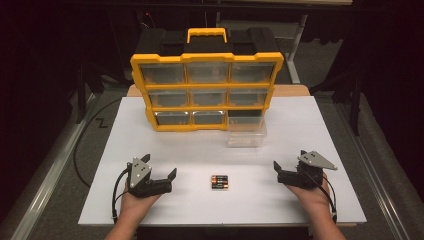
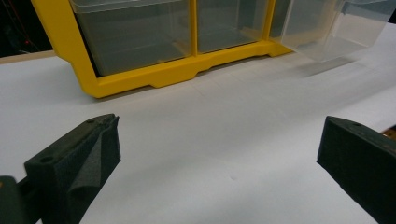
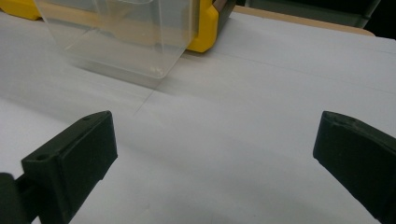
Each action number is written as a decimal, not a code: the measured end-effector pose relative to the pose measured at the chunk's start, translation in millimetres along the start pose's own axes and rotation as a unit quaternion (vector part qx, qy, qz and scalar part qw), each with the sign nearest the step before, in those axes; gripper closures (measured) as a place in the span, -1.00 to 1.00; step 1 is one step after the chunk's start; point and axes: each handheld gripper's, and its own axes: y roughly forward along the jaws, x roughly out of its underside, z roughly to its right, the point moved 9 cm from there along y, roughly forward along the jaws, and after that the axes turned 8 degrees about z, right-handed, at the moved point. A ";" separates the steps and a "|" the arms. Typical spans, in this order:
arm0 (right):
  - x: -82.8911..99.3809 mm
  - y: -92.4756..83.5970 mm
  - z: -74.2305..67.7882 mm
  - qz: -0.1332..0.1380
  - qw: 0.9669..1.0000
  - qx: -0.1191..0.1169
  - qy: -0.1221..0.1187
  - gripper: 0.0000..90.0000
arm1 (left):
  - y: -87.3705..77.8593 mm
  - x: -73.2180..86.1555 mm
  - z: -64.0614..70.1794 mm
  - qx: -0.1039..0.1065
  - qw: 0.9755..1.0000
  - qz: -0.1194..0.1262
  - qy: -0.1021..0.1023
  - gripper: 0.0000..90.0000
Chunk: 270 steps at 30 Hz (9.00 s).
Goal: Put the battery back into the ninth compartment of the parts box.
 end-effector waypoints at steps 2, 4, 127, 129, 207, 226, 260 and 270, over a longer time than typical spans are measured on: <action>1.5 1.2 0.3 -0.009 1.000 0.002 -0.003 -0.98 | -1.3 -0.2 -0.2 0.000 1.000 -0.003 -0.002 -0.99; 5.0 1.7 -1.2 -0.022 1.000 -0.001 -0.006 -0.98 | -1.8 -1.1 0.1 0.001 1.000 -0.010 -0.001 -0.99; 8.1 19.4 -96.8 -0.302 0.890 -0.280 -0.196 -0.86 | 1.7 -4.7 12.4 0.029 1.000 -0.006 0.008 -0.99; 6.5 19.5 -99.2 -0.299 0.890 -0.282 -0.197 -0.83 | 1.6 -4.8 12.1 0.029 1.000 -0.006 0.007 -0.99; -9.5 19.9 -192.8 -0.293 0.797 -0.409 -0.333 0.61 | -3.8 -11.2 6.4 0.030 0.999 0.018 0.002 -0.99; 3.8 20.8 -197.8 -0.304 0.774 -0.424 -0.358 0.74 | -2.9 -10.1 7.5 0.033 0.999 0.015 0.003 -0.99; -10.5 6.0 -162.6 -0.310 0.785 -0.410 -0.344 0.75 | -2.9 -9.4 8.3 0.034 0.999 0.013 0.006 -0.99; -6.6 1.3 -149.0 -0.326 0.786 -0.399 -0.341 0.75 | -3.3 -9.6 7.8 0.032 0.999 0.014 0.008 -0.99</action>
